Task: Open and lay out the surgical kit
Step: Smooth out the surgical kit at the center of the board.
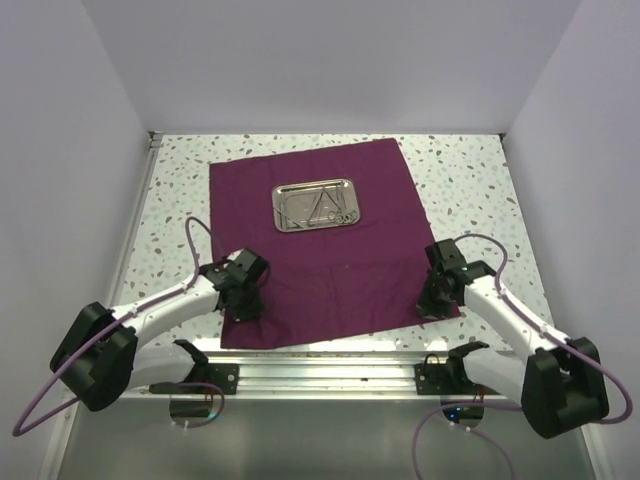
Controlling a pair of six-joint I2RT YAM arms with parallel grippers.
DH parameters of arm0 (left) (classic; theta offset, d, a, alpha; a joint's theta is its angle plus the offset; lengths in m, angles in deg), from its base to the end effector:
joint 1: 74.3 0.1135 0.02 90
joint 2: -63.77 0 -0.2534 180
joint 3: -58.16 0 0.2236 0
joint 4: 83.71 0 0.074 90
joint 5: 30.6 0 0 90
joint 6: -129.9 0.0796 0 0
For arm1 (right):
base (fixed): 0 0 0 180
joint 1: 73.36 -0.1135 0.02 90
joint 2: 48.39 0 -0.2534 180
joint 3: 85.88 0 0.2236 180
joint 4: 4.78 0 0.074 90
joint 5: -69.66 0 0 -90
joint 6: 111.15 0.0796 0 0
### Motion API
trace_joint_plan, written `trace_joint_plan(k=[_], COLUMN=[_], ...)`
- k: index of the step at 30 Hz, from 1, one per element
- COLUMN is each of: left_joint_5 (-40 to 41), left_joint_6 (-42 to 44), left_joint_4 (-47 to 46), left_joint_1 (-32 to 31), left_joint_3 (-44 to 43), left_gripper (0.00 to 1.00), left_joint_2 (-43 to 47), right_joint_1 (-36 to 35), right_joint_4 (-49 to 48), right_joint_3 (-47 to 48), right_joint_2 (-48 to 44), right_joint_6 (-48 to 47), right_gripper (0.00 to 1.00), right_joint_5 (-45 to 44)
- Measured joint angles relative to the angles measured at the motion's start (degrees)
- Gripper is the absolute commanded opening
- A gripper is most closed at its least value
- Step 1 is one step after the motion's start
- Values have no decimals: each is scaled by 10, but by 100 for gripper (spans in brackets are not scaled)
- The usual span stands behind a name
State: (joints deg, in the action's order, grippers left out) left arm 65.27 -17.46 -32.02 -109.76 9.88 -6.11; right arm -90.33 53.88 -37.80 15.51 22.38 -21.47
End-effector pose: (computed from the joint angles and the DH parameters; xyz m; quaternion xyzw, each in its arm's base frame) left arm 0.1552 -0.1006 0.1224 -0.1950 0.9687 -0.0702 0.1367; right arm 0.1580 0.0466 0.1321 0.2289 0.9640 0.0596 0.1216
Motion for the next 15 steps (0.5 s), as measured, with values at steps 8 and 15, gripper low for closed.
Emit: trace_joint_plan(k=[8,15], left_joint_5=[9,50], left_joint_6=[-20,-9], left_joint_4=[100,216], left_joint_1=[-30,-30], left_joint_3=[-35,-182], left_gripper=[36,100], left_joint_2=[7,18], right_joint_1=[0,0], right_joint_4=[127,204], right_joint_3=[8,100], right_joint_2=[-119,-157], right_joint_6=[3,-1], right_gripper=[51,95], right_joint_5=[-7,2])
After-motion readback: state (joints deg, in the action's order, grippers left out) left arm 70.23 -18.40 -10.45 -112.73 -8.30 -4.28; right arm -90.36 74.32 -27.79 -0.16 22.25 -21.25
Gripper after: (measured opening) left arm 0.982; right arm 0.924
